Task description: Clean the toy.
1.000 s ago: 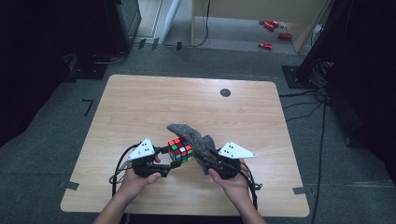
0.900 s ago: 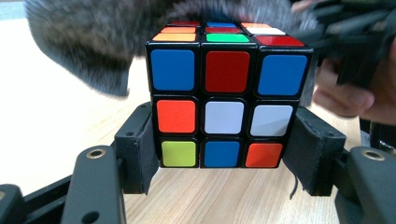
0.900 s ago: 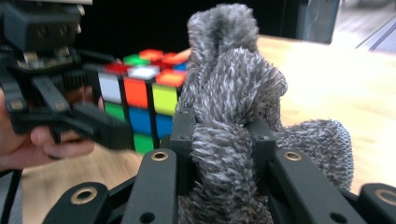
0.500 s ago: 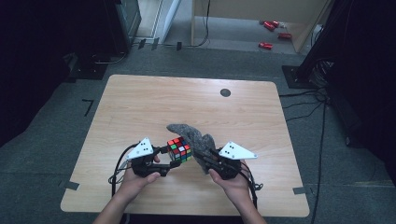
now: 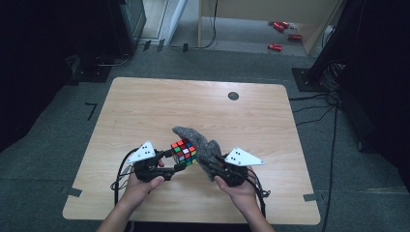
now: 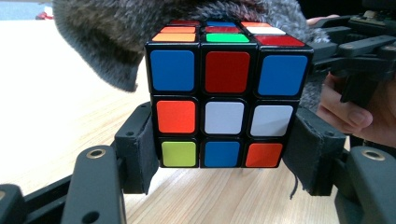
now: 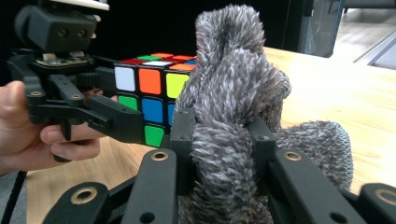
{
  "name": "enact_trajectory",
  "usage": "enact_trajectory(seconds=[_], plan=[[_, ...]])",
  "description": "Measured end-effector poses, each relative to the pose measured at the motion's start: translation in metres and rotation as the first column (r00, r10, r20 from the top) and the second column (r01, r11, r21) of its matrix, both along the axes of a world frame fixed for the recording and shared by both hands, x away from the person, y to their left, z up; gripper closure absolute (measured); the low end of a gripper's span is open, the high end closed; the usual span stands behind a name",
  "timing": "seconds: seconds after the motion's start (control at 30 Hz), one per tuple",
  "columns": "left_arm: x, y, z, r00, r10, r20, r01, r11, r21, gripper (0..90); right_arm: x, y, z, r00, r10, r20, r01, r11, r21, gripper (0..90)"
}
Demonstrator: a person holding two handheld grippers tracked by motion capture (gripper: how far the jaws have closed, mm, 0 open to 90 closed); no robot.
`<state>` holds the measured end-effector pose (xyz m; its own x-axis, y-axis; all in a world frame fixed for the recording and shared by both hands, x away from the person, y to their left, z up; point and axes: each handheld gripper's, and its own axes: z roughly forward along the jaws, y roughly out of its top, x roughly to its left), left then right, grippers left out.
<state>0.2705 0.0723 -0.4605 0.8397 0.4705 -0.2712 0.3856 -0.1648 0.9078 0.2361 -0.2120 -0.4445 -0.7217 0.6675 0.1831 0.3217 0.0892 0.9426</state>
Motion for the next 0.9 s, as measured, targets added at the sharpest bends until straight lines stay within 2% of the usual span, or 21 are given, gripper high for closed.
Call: enact_trajectory(seconds=[0.03,0.13,0.3,0.33,0.4,0.47,0.67,0.9], plan=[[0.0,-0.001,0.0,1.0,0.007,0.0,-0.007,1.0,0.001,35.3,0.0,0.0,-0.002,1.0,0.003,-0.004,-0.003,1.0,0.003,71.7],[0.002,0.004,0.001,0.9985,0.055,-0.007,-0.055,0.998,-0.032,35.3,0.001,0.002,-0.008,0.9993,0.02,-0.031,-0.02,0.9997,-0.011,71.7],[0.002,0.009,0.001,0.9955,0.093,-0.016,-0.094,0.9932,-0.069,35.3,0.0,0.01,-0.015,0.9984,0.021,-0.053,-0.022,0.9997,-0.014,71.6],[0.001,0.008,0.001,0.9941,0.107,-0.018,-0.108,0.9913,-0.076,35.3,0.0,0.012,-0.018,0.9979,0.016,-0.063,-0.015,0.9998,0.011,71.7],[0.001,0.008,0.0,0.9935,0.112,-0.019,-0.113,0.9905,-0.077,35.3,-0.001,0.013,-0.019,0.9976,0.011,-0.068,-0.009,0.9998,0.019,71.7],[0.0,0.008,0.0,0.9911,0.132,-0.018,-0.133,0.9866,-0.095,35.3,-0.002,0.016,-0.021,0.9966,0.0,-0.083,0.004,0.9992,0.041,71.8],[0.001,0.01,-0.001,0.9892,0.143,-0.032,-0.146,0.9827,-0.114,35.3,-0.006,0.024,-0.024,0.9959,-0.003,-0.091,0.007,0.9986,0.053,71.8],[0.0,0.009,-0.001,0.9868,0.156,-0.043,-0.161,0.9774,-0.137,35.3,-0.004,0.025,-0.029,0.9918,0.002,-0.128,0.009,0.9961,0.087,71.7]])
